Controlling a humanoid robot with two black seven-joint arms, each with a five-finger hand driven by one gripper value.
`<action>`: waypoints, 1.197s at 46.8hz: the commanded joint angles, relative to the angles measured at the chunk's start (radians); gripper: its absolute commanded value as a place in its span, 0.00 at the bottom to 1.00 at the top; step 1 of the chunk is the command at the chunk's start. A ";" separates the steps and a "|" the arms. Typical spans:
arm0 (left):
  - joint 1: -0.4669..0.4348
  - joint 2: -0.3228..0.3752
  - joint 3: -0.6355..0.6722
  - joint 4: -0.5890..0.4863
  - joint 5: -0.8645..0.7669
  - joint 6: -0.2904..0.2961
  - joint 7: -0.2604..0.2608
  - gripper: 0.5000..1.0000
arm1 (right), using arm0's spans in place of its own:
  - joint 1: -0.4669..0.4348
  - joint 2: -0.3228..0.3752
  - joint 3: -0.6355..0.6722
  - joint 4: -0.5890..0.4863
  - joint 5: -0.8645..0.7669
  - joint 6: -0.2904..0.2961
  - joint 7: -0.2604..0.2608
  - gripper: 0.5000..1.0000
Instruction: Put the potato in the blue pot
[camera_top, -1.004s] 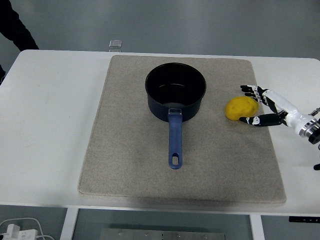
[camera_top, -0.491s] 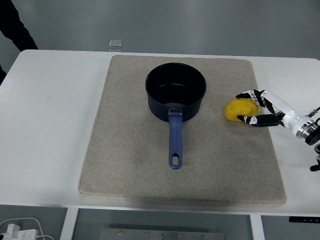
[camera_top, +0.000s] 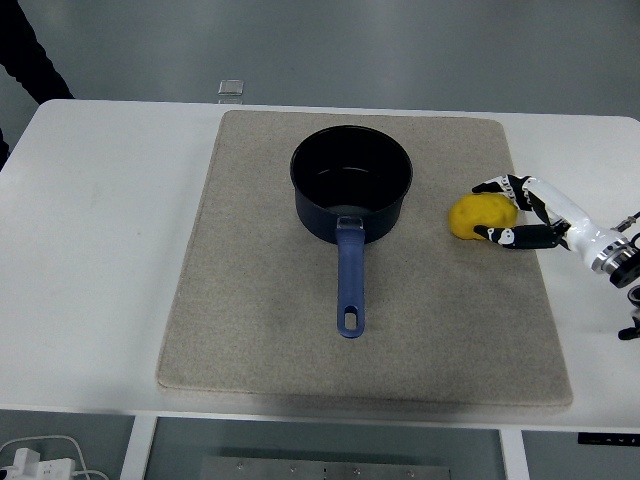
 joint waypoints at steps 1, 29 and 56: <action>0.000 0.000 0.001 -0.002 0.000 0.000 0.000 0.99 | 0.017 -0.008 0.001 0.004 0.009 0.006 0.005 0.00; 0.000 0.000 0.000 -0.008 0.002 0.000 0.000 0.99 | 0.236 -0.002 -0.075 0.031 0.121 0.045 0.003 0.00; 0.000 0.000 0.000 -0.008 0.000 0.000 0.000 0.99 | 0.440 0.186 -0.287 -0.044 0.160 0.036 0.003 0.00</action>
